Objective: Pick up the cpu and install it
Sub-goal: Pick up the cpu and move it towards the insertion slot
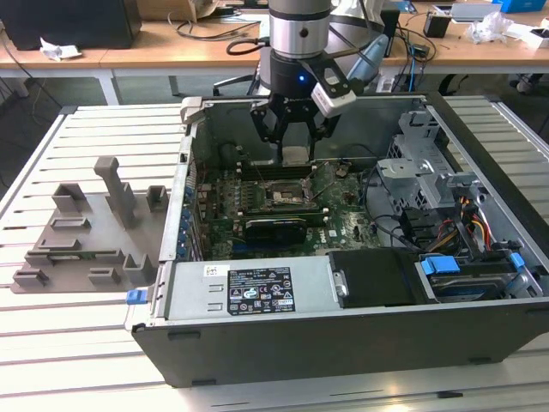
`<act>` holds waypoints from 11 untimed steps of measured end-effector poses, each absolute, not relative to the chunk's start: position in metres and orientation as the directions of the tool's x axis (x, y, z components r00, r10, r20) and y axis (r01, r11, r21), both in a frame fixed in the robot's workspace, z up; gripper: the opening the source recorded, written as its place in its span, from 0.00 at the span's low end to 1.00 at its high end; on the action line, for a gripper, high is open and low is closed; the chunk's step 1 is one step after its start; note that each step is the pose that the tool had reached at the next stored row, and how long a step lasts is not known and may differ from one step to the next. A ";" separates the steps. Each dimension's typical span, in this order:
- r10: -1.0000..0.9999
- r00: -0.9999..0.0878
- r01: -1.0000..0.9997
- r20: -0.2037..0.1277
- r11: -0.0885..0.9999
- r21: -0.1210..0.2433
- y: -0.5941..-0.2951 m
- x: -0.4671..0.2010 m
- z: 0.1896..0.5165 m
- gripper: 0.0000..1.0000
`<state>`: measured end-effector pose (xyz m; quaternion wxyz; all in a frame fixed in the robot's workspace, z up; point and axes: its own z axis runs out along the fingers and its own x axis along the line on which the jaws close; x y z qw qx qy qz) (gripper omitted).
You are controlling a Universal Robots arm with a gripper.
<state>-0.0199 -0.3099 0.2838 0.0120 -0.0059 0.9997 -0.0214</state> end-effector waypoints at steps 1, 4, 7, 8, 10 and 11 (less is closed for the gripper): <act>-0.012 -1.000 -0.011 -0.024 0.999 -0.044 -0.310 -0.020 0.284 0.55; -0.012 -1.000 -0.011 -0.024 0.999 -0.045 -0.310 -0.020 0.284 0.55; -0.012 -1.000 -0.011 -0.024 0.999 -0.046 -0.309 -0.020 0.284 0.55; -0.013 -1.000 -0.011 -0.024 0.999 -0.046 -0.309 -0.020 0.284 0.55; -0.013 -1.000 -0.011 -0.024 0.999 -0.046 -0.309 -0.020 0.284 0.55; -0.013 -1.000 -0.011 -0.024 0.999 -0.046 -0.309 -0.020 0.284 0.55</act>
